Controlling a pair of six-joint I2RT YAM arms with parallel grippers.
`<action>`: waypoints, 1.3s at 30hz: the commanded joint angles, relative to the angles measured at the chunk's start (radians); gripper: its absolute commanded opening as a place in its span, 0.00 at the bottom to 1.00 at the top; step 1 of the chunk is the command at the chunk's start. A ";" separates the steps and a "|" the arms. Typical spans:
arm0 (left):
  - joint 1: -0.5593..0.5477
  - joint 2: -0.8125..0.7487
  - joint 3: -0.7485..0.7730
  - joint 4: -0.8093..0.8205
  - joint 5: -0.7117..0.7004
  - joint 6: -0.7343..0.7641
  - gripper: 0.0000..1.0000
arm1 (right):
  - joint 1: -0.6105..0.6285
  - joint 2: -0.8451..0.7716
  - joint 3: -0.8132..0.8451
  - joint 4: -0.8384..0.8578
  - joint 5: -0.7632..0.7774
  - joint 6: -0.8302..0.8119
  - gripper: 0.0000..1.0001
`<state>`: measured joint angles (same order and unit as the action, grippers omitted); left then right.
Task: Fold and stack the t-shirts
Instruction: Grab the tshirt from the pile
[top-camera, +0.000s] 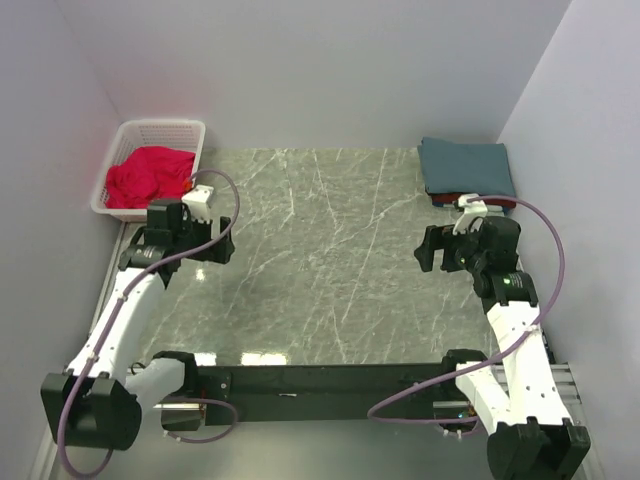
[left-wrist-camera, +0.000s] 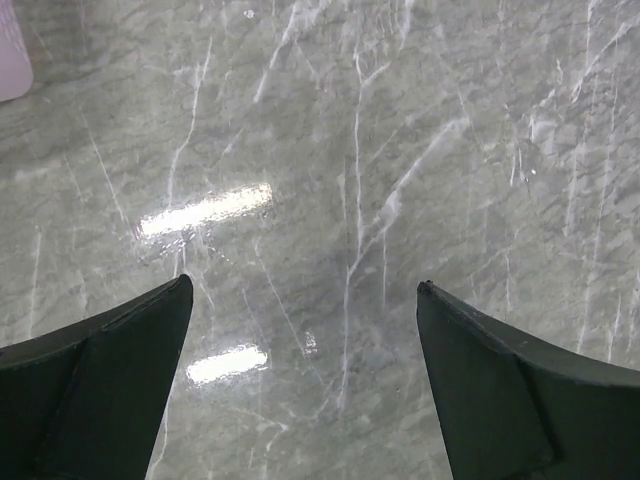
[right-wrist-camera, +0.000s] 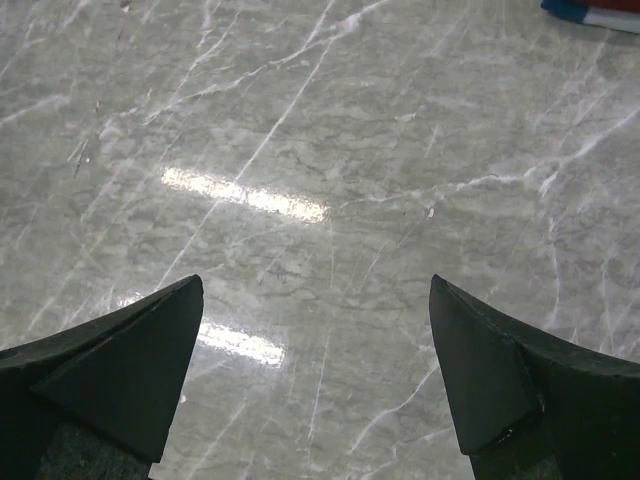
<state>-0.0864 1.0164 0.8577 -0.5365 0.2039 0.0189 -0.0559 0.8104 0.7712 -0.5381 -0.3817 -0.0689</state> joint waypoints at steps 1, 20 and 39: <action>0.035 0.065 0.087 0.033 0.018 0.012 0.99 | -0.009 0.006 0.000 0.027 -0.019 -0.006 1.00; 0.493 1.135 1.173 0.062 0.081 0.012 0.98 | -0.025 0.122 0.022 0.024 -0.029 -0.002 1.00; 0.497 1.269 1.264 0.199 0.108 -0.011 0.14 | -0.045 0.193 0.042 0.012 -0.037 -0.002 0.98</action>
<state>0.4156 2.3886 2.1098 -0.4133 0.2668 0.0071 -0.0925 1.0054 0.7723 -0.5388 -0.4061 -0.0708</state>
